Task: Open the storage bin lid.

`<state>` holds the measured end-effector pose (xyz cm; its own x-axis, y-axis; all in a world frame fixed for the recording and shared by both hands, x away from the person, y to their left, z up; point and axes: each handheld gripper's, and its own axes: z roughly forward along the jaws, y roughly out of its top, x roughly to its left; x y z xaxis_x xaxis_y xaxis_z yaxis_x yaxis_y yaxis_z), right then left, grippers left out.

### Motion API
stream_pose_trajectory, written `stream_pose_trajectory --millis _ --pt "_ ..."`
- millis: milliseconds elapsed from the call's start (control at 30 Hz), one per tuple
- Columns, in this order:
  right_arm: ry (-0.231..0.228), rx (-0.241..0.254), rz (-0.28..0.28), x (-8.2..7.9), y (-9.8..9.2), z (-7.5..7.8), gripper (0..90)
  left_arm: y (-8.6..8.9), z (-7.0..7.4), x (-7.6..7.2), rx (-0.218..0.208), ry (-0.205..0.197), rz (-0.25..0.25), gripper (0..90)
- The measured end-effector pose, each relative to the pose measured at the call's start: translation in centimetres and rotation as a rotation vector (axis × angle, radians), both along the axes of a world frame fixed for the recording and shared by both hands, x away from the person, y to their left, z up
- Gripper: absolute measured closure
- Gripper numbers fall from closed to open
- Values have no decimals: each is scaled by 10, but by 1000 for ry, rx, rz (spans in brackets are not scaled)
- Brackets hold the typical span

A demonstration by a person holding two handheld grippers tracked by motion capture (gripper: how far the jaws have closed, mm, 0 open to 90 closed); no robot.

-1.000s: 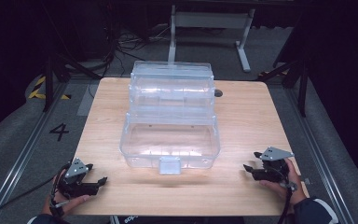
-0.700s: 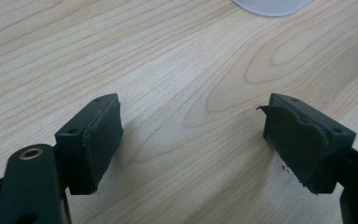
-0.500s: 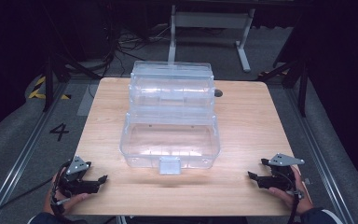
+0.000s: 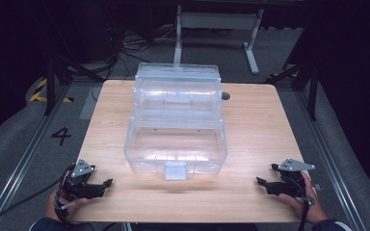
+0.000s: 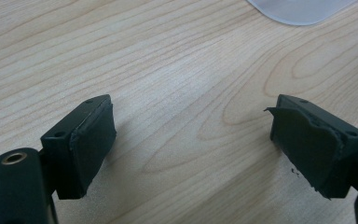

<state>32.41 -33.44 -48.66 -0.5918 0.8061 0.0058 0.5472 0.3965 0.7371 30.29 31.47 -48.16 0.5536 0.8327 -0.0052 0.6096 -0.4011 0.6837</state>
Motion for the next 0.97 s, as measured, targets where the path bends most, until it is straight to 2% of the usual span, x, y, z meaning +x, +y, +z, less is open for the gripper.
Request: stream_pose_trajectory --millis 267,333,533,967 --pt "-2 -1 19 2 -1 0 158 -2 0 0 4 -2 10 134" --pt "-1 -1 22 2 -1 0 157 -5 0 0 5 2 33 120" --pt "-2 -2 22 2 -1 0 156 -9 -1 1 5 15 40 76" --pt "0 2 24 4 -3 0 152 -11 -1 3 19 24 24 24"
